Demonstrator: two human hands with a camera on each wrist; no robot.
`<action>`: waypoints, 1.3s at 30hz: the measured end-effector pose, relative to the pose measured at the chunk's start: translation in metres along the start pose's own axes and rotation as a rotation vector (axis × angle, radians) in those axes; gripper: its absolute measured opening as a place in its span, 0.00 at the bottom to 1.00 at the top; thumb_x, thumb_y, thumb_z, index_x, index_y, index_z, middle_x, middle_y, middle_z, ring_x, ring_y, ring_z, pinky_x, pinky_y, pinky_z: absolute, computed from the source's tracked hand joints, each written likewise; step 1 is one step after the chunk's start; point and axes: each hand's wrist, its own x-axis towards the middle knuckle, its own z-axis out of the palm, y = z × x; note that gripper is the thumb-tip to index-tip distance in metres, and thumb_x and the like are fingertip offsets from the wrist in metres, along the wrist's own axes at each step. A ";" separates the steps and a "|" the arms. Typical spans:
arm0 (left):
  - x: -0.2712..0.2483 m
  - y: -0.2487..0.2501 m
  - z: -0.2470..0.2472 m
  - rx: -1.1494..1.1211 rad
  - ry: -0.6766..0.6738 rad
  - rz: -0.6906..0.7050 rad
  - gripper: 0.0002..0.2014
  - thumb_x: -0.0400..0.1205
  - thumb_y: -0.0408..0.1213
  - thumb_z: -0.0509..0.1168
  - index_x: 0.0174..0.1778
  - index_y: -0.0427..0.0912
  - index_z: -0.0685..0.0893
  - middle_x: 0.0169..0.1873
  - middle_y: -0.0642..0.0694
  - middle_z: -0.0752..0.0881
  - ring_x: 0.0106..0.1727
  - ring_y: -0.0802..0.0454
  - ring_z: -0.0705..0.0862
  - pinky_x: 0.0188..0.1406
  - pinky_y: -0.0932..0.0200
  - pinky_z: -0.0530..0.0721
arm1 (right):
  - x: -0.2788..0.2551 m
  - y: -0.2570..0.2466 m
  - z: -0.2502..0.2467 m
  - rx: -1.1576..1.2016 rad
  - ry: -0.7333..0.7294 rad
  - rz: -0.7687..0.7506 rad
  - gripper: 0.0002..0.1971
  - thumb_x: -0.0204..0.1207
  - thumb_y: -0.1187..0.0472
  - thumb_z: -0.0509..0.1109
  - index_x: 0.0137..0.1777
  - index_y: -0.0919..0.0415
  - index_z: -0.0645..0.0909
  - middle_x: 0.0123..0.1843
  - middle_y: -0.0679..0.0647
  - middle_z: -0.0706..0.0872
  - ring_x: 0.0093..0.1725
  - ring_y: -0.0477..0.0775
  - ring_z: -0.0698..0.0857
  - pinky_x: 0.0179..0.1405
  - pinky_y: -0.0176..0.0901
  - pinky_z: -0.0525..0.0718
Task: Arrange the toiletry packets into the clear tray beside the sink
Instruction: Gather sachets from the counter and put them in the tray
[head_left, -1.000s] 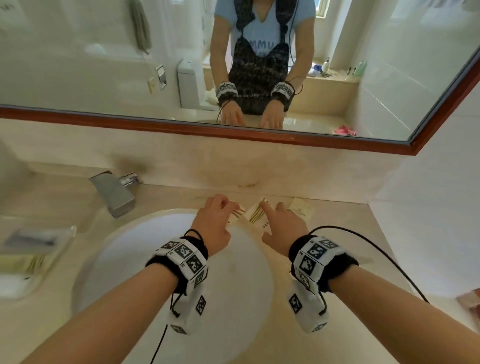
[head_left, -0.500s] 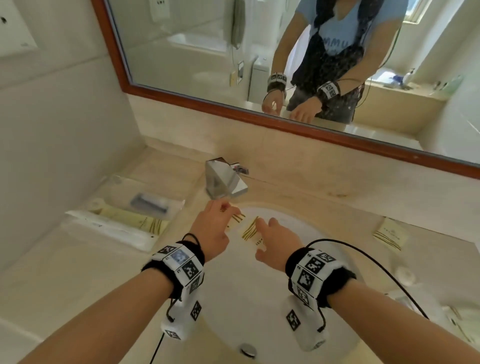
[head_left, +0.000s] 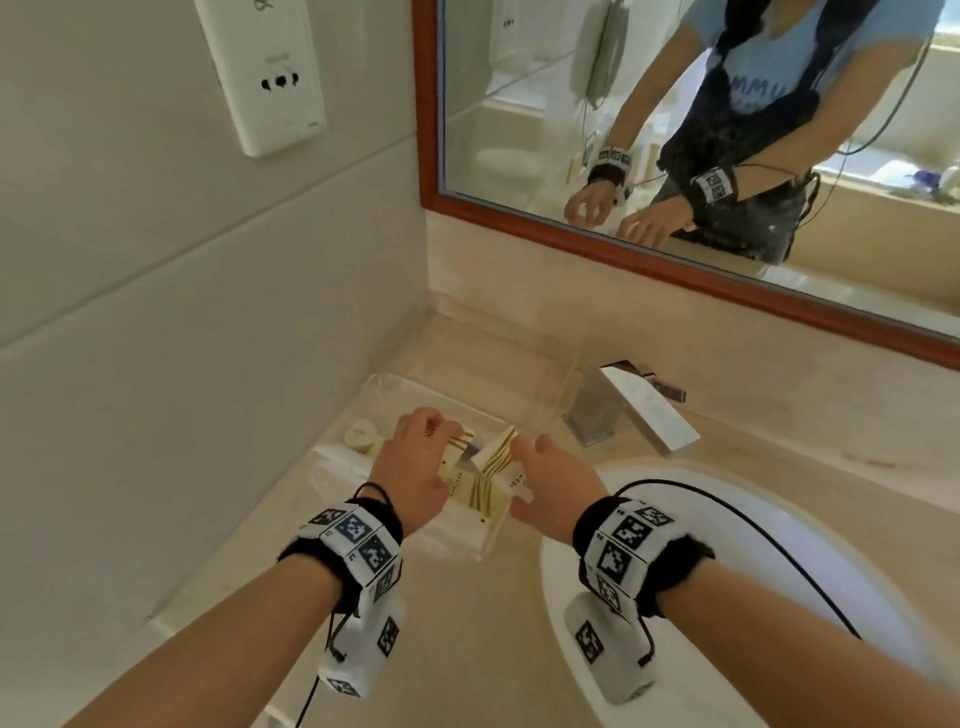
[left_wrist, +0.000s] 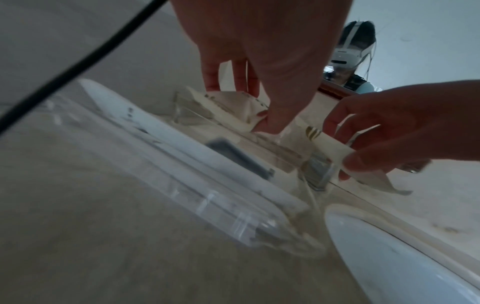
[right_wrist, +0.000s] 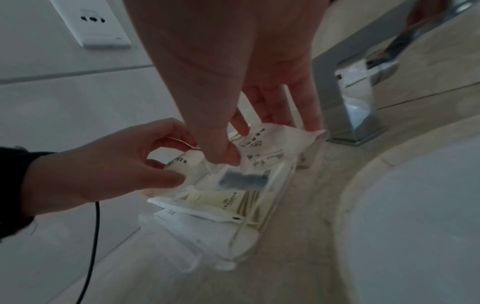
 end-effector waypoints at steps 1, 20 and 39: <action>0.001 -0.009 -0.003 -0.002 -0.001 -0.029 0.28 0.71 0.26 0.66 0.69 0.44 0.72 0.68 0.43 0.69 0.68 0.45 0.69 0.59 0.52 0.83 | 0.007 -0.008 0.000 -0.008 -0.003 -0.013 0.30 0.78 0.54 0.66 0.77 0.58 0.59 0.68 0.61 0.72 0.60 0.64 0.81 0.54 0.53 0.85; 0.000 -0.105 -0.013 -0.099 0.083 -0.353 0.13 0.71 0.32 0.65 0.42 0.50 0.67 0.60 0.50 0.67 0.63 0.52 0.67 0.55 0.56 0.84 | 0.166 -0.102 0.012 -0.265 -0.004 -0.262 0.24 0.81 0.55 0.63 0.74 0.62 0.67 0.71 0.62 0.73 0.71 0.62 0.71 0.63 0.54 0.79; 0.019 -0.101 -0.018 -0.101 0.136 -0.333 0.11 0.73 0.34 0.67 0.51 0.44 0.79 0.62 0.48 0.69 0.66 0.50 0.68 0.56 0.53 0.84 | 0.175 -0.088 0.016 -0.272 -0.009 -0.301 0.14 0.84 0.66 0.57 0.65 0.64 0.77 0.64 0.61 0.77 0.61 0.62 0.82 0.55 0.49 0.82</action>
